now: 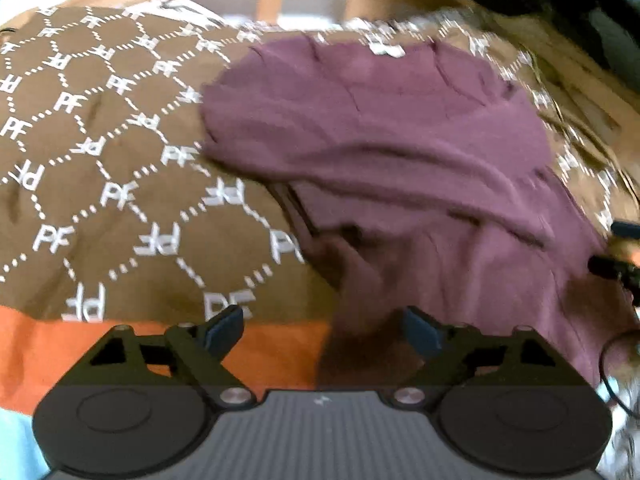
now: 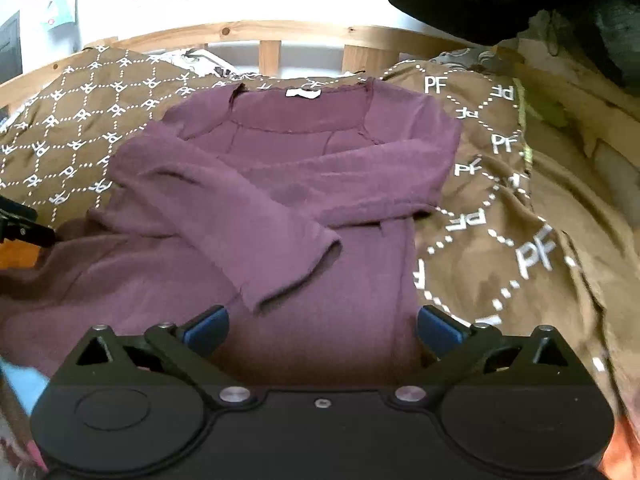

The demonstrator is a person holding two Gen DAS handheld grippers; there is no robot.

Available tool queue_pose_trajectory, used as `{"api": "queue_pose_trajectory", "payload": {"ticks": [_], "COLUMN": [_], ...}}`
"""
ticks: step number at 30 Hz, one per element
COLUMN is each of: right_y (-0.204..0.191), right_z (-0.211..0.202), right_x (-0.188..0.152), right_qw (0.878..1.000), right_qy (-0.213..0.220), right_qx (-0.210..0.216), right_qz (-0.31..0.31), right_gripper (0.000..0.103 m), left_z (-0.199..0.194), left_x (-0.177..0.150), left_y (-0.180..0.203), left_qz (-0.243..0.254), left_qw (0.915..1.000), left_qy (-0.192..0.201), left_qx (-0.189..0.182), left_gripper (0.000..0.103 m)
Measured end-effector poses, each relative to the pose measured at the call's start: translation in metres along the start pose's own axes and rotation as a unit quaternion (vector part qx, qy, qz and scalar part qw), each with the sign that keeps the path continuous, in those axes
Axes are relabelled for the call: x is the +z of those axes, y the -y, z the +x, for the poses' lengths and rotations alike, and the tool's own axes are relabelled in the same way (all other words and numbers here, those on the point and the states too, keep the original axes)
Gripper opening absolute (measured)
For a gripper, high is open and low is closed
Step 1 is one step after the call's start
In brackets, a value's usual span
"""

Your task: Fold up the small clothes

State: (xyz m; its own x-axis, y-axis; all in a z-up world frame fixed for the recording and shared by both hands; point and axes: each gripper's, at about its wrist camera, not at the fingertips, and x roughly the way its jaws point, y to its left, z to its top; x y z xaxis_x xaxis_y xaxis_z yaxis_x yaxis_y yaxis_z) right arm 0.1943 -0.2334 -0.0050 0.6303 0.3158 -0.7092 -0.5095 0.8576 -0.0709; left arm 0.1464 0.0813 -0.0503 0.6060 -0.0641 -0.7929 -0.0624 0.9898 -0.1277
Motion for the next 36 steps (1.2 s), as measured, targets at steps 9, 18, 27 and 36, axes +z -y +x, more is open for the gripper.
{"api": "queue_pose_trajectory", "payload": {"ticks": [9,18,27,36], "right_y": [-0.019,-0.058,-0.062,-0.079], "right_z": [-0.068,-0.082,-0.058,-0.051], "right_x": [-0.037,-0.071,-0.095,-0.104], "right_qw": [0.997,0.979,0.953,0.935], "right_qy": [-0.010,-0.046,-0.067,0.025], "right_qx": [0.003,-0.030,-0.117,-0.144], "right_qz": [-0.078,-0.194,-0.271,-0.324], "right_gripper": [0.102,0.102,0.102,0.092], "left_z": [-0.046,-0.063,-0.055,-0.050], "left_x": [-0.025,-0.028,-0.032,-0.040], "left_y": [0.023,0.058,0.087,0.106], "left_qz": [0.073,0.142,0.195,0.234], "left_qw": [0.9968,0.9884,0.9802,0.9705], "left_qy": [0.017,0.037,0.031,0.025], "left_qx": [0.027,0.038,0.017,-0.055], "left_gripper": [0.102,0.103,0.103,0.103]}}
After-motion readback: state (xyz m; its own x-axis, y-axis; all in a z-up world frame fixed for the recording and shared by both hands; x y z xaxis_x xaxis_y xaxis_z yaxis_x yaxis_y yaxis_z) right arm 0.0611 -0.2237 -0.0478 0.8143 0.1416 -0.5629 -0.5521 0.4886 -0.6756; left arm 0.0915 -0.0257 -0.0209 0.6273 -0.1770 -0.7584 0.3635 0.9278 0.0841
